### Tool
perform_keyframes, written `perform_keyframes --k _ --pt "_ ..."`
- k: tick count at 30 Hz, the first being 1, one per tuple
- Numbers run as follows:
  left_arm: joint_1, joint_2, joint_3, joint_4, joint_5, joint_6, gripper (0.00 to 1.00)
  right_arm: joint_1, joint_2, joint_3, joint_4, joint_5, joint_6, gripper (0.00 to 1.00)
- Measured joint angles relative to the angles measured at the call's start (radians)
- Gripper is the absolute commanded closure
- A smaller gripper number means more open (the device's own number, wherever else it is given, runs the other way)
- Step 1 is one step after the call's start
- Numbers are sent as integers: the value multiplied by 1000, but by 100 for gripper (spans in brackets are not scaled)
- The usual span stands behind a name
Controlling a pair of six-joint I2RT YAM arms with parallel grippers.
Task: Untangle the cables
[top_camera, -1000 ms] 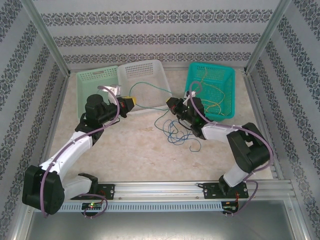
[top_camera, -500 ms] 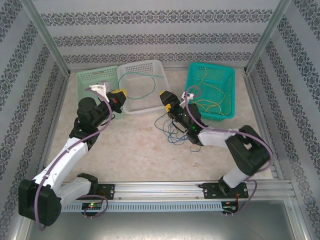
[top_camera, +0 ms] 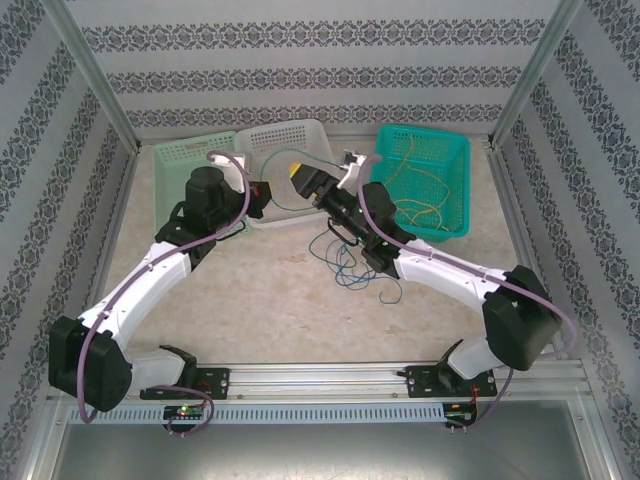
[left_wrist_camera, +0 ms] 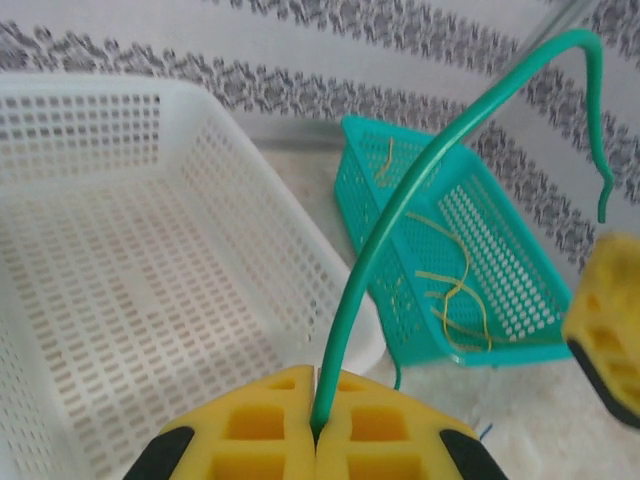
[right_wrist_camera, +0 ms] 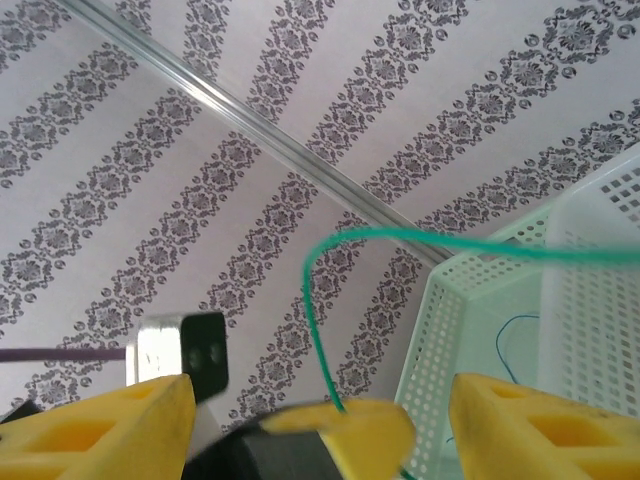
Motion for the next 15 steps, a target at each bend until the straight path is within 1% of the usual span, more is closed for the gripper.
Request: perform_keyframes --k 7,9,11,12,13,15 --pt "-61 14 34 -95 -17 68 100 -36 97 93 -47 -26 28 33" --pt "-88 27 59 -121 -26 93 100 -49 121 117 -64 -32 39 38" --pt "-119 42 84 -143 -34 122 100 -60 146 150 -79 -44 51 45" --pt "-132 47 91 -151 -37 134 100 -64 156 163 -86 -47 58 50" --pt "-145 50 96 -161 -38 148 100 -67 163 174 -95 -49 58 60" --pt "-160 51 97 -178 -44 169 100 -80 166 190 -126 -56 50 91"
